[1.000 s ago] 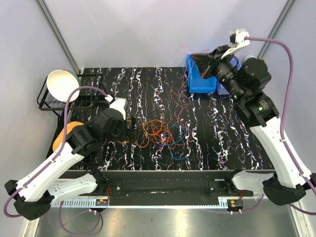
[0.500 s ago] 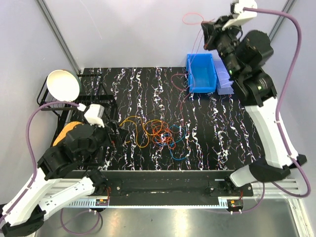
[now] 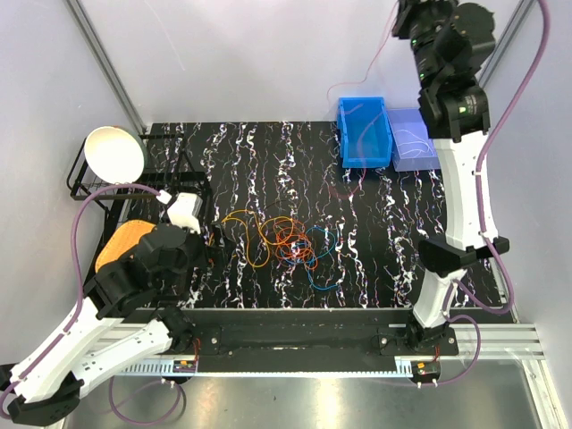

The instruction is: Untangle the cables

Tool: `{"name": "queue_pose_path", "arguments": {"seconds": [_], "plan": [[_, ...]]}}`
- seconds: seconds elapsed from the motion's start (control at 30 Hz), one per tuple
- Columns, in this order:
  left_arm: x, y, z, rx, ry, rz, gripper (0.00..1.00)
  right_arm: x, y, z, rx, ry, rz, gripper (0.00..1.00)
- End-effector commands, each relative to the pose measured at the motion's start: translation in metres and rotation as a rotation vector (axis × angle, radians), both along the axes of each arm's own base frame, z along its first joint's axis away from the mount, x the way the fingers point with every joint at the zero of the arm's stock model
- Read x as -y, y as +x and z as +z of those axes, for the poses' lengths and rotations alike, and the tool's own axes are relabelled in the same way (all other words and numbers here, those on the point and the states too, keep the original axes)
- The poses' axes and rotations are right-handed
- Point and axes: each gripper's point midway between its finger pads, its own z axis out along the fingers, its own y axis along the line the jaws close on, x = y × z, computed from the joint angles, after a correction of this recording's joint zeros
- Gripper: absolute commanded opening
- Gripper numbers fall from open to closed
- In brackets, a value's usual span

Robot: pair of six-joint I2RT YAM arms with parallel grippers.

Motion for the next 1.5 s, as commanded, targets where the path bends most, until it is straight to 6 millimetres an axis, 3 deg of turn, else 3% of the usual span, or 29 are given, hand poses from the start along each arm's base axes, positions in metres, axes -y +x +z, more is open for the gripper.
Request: {"name": "queue_pose_path", "arguments": {"seconds": [0.0, 0.1, 0.37, 0.87, 1.27, 1.47], "plan": [[-0.002, 0.007, 0.013, 0.071, -0.033, 0.022, 0.99, 0.014, -0.023, 0.049, 0.154, 0.04, 0.036, 0.0], [-0.007, 0.008, 0.015, 0.089, -0.037, 0.042, 0.99, 0.024, -0.013, 0.05, 0.175, 0.043, 0.016, 0.0], [-0.006, 0.009, 0.011, 0.079, -0.026, 0.044, 0.99, 0.03, 0.022, 0.026, 0.138, 0.029, 0.005, 0.0], [-0.004, 0.012, 0.005, 0.057, -0.003, 0.047, 0.99, 0.026, 0.046, 0.012, 0.138, -0.024, 0.004, 0.0], [-0.004, 0.013, 0.005, 0.057, 0.003, 0.048, 0.99, 0.025, 0.067, 0.022, 0.278, -0.049, 0.001, 0.0], [-0.004, 0.014, 0.005, 0.057, 0.007, 0.057, 0.99, 0.038, 0.085, 0.025, 0.378, 0.004, -0.005, 0.0]]}}
